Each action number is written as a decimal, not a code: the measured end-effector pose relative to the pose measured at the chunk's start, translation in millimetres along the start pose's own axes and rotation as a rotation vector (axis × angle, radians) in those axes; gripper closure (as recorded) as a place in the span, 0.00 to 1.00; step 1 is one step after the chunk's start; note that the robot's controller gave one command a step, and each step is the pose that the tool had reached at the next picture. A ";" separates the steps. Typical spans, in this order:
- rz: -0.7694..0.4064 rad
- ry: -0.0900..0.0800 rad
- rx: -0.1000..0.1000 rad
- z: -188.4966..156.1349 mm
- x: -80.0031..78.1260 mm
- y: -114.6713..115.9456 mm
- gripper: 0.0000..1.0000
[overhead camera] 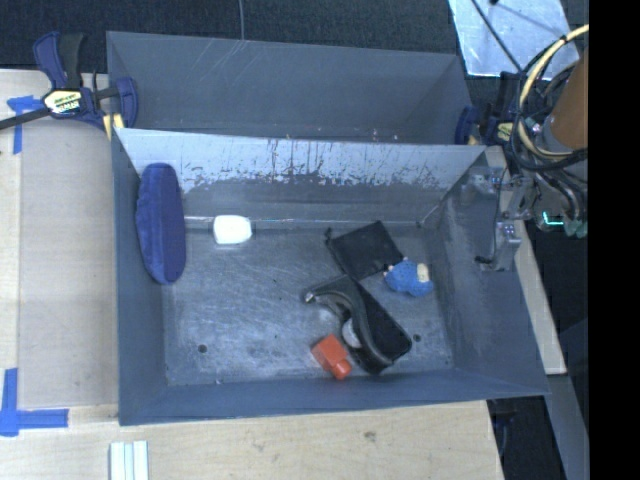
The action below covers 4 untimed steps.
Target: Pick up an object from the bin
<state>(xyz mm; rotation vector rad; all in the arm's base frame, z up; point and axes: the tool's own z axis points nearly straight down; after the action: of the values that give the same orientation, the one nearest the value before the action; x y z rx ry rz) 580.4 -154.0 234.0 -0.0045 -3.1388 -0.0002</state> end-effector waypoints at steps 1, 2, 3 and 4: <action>-0.070 0.001 -0.003 143.0 -8.5 77.9 0.00; -0.068 -0.006 0.001 138.0 -10.5 74.8 1.00; -0.068 -0.006 0.001 138.0 -10.5 74.9 0.00; -0.068 -0.006 0.001 138.0 -10.5 74.9 1.00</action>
Offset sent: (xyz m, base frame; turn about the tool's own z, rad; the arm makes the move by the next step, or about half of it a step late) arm 0.0095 0.0751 -0.1383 -0.0662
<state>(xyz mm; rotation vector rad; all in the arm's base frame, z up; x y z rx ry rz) 590.7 -79.1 96.0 0.1023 -3.1435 0.0010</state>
